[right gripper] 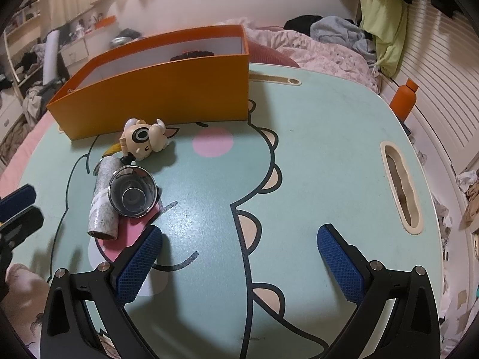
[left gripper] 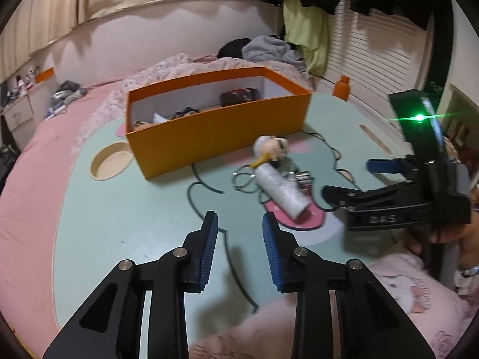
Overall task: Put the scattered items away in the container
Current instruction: 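Grasp the clear plastic bag with left tool while right tool grasps the metal cup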
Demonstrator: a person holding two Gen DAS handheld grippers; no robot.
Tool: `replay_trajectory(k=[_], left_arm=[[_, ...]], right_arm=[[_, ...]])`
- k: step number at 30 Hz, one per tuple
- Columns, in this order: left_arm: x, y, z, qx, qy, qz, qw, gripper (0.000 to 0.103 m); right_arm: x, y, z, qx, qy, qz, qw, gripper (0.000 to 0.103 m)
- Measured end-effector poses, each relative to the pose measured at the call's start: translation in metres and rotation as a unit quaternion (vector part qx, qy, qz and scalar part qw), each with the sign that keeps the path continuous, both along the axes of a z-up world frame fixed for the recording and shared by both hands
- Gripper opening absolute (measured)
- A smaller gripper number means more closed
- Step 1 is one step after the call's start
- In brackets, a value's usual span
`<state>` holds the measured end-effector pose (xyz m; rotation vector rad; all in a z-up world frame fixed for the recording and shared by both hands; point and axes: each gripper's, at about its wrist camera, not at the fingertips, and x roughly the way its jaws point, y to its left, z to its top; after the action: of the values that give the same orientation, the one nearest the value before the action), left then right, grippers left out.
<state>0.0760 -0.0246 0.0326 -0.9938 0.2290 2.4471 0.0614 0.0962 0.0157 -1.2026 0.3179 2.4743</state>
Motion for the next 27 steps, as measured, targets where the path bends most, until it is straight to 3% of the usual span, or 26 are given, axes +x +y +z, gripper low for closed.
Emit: replay_trajectory(k=[2,3,7,9,11,12,16,19,22,27], left_arm=[[0.002,0.002,0.001,0.001,0.006,0.001,1.0,0.033],[0.002,0.001,0.002,0.004,0.011,0.005,0.9999,0.032],[0.002,-0.006,0.004,0.026,0.019,0.019,0.9993,0.012],[0.0,-0.011,0.003,0.033,0.022,0.042,0.9983,0.012],[-0.001,-0.018,0.003,0.036,0.031,0.079,0.9957,0.012],[-0.002,-0.023,0.003,0.038,0.036,0.096,0.994,0.01],[-0.007,-0.027,-0.003,0.034,0.036,0.108,0.9929,0.01],[-0.005,-0.022,-0.006,0.03,0.04,0.097,0.994,0.01],[-0.006,-0.023,-0.008,0.03,0.037,0.101,0.9938,0.01],[-0.01,-0.028,-0.012,0.036,0.022,0.109,0.9932,0.014]], right_arm=[[0.002,0.001,0.001,0.003,0.005,-0.009,1.0,0.098],[0.004,0.002,0.003,0.004,0.009,-0.013,1.0,0.09],[0.008,0.0,0.008,0.011,0.024,-0.015,1.0,0.065],[0.008,-0.003,0.011,0.014,0.029,-0.011,0.999,0.039],[0.009,-0.005,0.012,0.017,0.035,-0.01,0.999,0.024],[0.01,-0.005,0.013,0.017,0.038,-0.011,0.999,0.021],[0.023,-0.007,0.027,0.013,0.086,-0.008,0.996,0.021],[0.029,-0.017,0.037,0.0,0.122,0.029,0.992,0.022],[0.024,-0.029,0.036,-0.03,0.118,0.085,0.989,0.034],[0.013,-0.039,0.042,-0.031,0.116,0.109,0.987,0.039]])
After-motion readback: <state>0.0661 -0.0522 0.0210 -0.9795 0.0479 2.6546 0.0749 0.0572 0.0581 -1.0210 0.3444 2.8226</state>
